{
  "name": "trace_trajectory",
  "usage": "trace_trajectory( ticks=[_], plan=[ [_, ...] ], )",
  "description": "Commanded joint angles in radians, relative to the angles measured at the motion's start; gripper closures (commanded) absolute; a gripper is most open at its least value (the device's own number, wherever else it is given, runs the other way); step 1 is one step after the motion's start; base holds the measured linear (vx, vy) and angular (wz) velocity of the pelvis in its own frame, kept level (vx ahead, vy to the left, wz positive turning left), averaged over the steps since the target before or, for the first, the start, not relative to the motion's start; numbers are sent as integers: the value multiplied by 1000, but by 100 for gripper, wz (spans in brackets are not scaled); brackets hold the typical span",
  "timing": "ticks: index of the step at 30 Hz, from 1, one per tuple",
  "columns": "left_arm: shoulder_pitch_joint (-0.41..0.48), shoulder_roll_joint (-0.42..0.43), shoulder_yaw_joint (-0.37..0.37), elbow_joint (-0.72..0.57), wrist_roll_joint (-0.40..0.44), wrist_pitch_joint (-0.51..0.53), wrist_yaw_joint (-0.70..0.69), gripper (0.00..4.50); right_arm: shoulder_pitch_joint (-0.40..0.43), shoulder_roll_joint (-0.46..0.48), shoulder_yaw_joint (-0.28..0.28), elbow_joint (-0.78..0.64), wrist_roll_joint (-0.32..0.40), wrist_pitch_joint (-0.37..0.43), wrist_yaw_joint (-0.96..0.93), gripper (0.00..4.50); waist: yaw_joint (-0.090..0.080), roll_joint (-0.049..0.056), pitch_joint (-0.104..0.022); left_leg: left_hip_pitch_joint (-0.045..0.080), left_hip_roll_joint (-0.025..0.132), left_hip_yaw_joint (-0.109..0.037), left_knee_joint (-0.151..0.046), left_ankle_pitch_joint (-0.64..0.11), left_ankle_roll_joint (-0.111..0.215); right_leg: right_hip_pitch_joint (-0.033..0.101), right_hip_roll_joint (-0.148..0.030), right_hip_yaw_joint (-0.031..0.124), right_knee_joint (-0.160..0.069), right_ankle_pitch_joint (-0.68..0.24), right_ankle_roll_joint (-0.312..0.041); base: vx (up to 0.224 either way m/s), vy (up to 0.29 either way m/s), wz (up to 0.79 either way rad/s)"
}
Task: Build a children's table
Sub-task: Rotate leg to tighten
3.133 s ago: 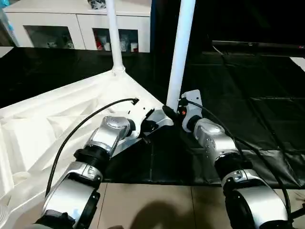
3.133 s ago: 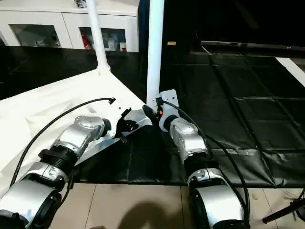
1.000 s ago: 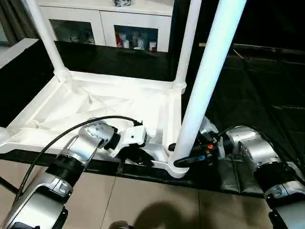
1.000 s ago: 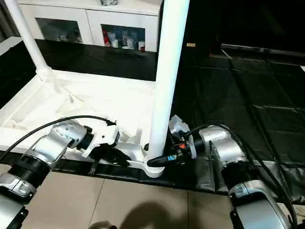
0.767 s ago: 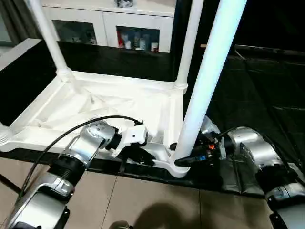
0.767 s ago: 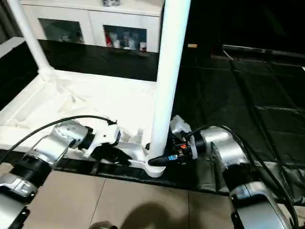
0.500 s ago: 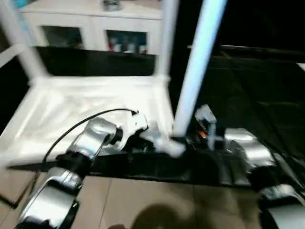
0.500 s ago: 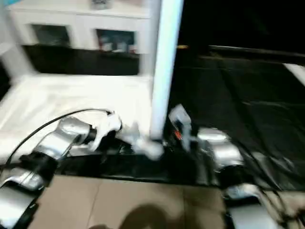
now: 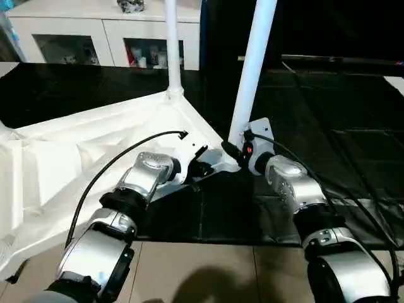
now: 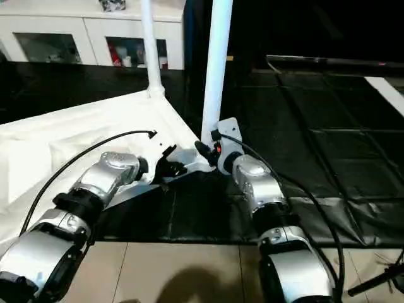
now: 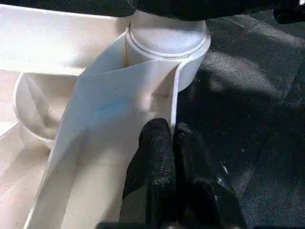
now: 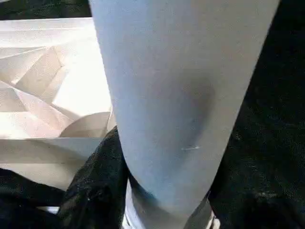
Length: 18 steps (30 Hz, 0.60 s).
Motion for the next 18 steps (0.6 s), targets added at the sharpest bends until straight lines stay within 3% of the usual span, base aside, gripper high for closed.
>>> trace_trajectory(
  ticks=[1, 5, 7, 11, 13, 18],
  plan=[
    [-27, -20, 35, -9, -16, -29, 70, 450, 8, 74, 69, 31, 0, -3, 66, 184, 6, 1, -67, 4, 51, -21, -62, -144, 52, 54, -113, 71, -76, -218, -164, 0, 0, 0],
    [-17, -7, 37, -8, -13, -42, 59, 450, 15, 55, 56, 26, 11, -20, 94, 154, 5, 1, -66, 4, 52, -22, -64, -158, 45, 55, -112, 72, -79, -252, -152, 0, 0, 0],
    [-13, 2, 37, -10, -13, -43, 52, 450, 23, 40, 56, 21, 10, -33, 122, 138, 6, 7, -66, 4, 53, -23, -64, -163, 45, 54, -112, 71, -80, -249, -153, 0, 0, 0],
    [-2, 24, 27, -19, -4, -53, 32, 450, 50, -9, 48, -3, 22, -54, 203, 108, 9, 2, -68, 1, 53, -23, -63, -151, 58, 59, -111, 72, -73, -201, -163, 0, 0, 0],
    [5, 36, 21, -28, -2, -55, 13, 450, 63, -61, 37, -9, 28, -60, 257, 89, 8, -3, -69, -2, 51, -23, -61, -139, 71, 63, -112, 70, -72, -194, -165, 0, 0, 0],
    [27, 61, 6, -52, -1, -66, -35, 450, 88, -200, 14, -3, 29, -79, 379, 47, 12, -3, -74, -8, 50, -20, -53, -101, 90, 63, -108, 69, -66, -150, -177, 0, 0, 0]
  ],
)
